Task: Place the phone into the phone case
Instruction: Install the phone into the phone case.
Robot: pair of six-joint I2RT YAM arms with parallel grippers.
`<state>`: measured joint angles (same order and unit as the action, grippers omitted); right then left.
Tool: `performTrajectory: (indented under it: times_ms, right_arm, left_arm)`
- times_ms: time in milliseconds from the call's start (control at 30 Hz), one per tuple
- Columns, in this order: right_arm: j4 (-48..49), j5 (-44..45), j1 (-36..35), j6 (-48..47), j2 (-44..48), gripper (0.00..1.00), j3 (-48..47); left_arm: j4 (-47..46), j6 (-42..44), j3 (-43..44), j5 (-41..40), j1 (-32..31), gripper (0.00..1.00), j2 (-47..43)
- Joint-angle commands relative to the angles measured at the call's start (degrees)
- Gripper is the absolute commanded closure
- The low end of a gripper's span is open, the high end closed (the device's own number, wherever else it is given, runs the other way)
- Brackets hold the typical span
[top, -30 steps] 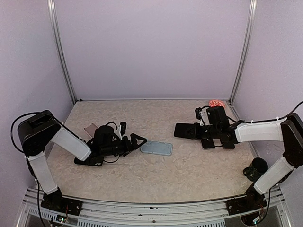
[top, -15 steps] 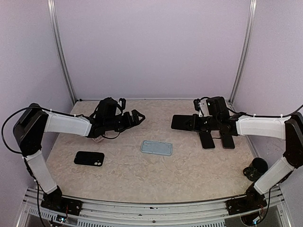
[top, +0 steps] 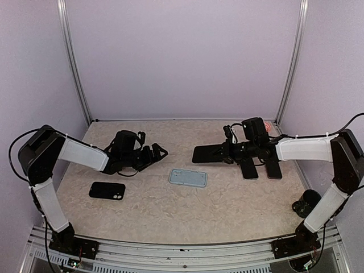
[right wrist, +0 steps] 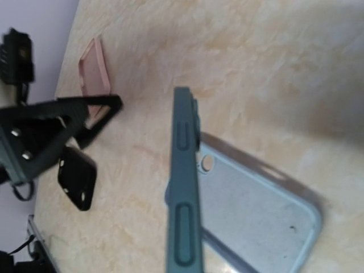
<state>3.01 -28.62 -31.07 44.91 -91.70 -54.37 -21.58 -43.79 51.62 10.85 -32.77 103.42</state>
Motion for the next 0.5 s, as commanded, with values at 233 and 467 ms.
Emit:
performTrajectory:
  times_ms: [233,467]
  right_arm:
    - [6.9,-8.1,-0.8,7.2,-5.6,1.0,-2.3]
    - [9.6,-9.0,-1.7,9.5,-7.7,1.0,-1.4]
  left_arm:
    - [-10.4,-5.3,-4.1,2.1,-3.0,0.01,2.0]
    - [-14.4,-7.8,-6.0,2.5,-4.3,0.01,3.3]
